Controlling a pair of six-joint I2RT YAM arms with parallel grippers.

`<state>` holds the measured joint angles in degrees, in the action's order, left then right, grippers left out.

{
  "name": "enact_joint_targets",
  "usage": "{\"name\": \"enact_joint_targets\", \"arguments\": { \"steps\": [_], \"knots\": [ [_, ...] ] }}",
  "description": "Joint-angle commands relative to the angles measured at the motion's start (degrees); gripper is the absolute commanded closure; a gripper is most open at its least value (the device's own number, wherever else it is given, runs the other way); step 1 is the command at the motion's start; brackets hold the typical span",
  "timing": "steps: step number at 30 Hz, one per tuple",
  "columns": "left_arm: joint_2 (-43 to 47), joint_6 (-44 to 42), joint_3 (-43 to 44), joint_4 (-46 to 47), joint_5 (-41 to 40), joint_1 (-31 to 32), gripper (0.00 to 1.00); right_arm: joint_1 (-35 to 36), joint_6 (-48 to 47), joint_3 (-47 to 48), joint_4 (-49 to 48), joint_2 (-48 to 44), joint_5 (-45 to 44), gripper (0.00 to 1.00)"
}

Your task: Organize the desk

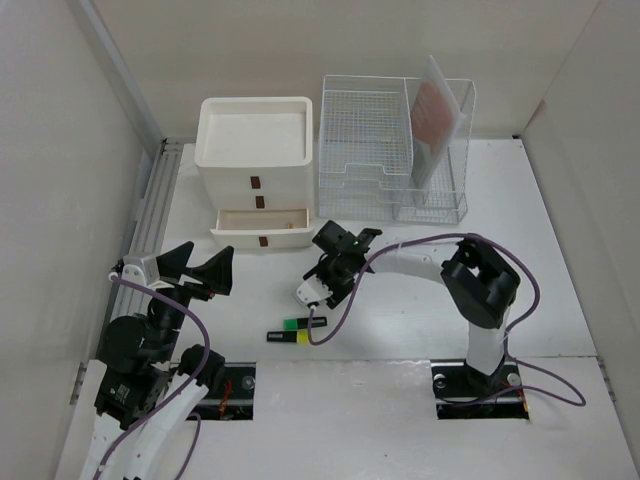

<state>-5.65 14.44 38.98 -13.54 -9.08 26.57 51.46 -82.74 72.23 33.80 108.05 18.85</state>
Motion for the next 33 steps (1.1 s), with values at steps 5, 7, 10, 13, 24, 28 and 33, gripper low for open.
{"name": "enact_joint_targets", "arguments": {
  "steps": [5, 7, 10, 13, 24, 28, 33],
  "knots": [
    [0.1, 0.2, 0.0, 2.0, 0.2, 0.2, 0.00, 2.6, 0.8, 2.4, -0.8, 2.3, 0.6, 0.38],
    [0.1, 0.2, 0.0, 2.0, 0.2, 0.2, 0.00, 2.6, 0.8, 2.4, -0.8, 2.9, 1.1, 0.38],
    [0.1, 0.2, 0.0, 2.0, 0.2, 0.2, 0.00, 2.6, 0.8, 3.4, 0.5, 3.5, 1.1, 0.42],
    [0.6, 0.2, 0.0, 2.0, 0.2, 0.2, 0.00, 2.6, 1.4, 4.1, 2.0, 4.6, 1.6, 0.48],
    [0.6, 0.2, 0.0, 2.0, 0.2, 0.2, 0.00, 2.6, 3.0, 5.1, 6.2, 7.9, 2.9, 0.75],
    [0.6, 0.2, 0.0, 2.0, 0.2, 0.2, 0.00, 2.6, 3.6, 5.6, 6.7, 7.9, 3.6, 0.85],
    [0.6, 0.2, 0.0, 2.0, 0.2, 0.2, 0.00, 2.6, 9.1, 6.7, 3.6, 5.5, 2.9, 0.89]
  ]
}}
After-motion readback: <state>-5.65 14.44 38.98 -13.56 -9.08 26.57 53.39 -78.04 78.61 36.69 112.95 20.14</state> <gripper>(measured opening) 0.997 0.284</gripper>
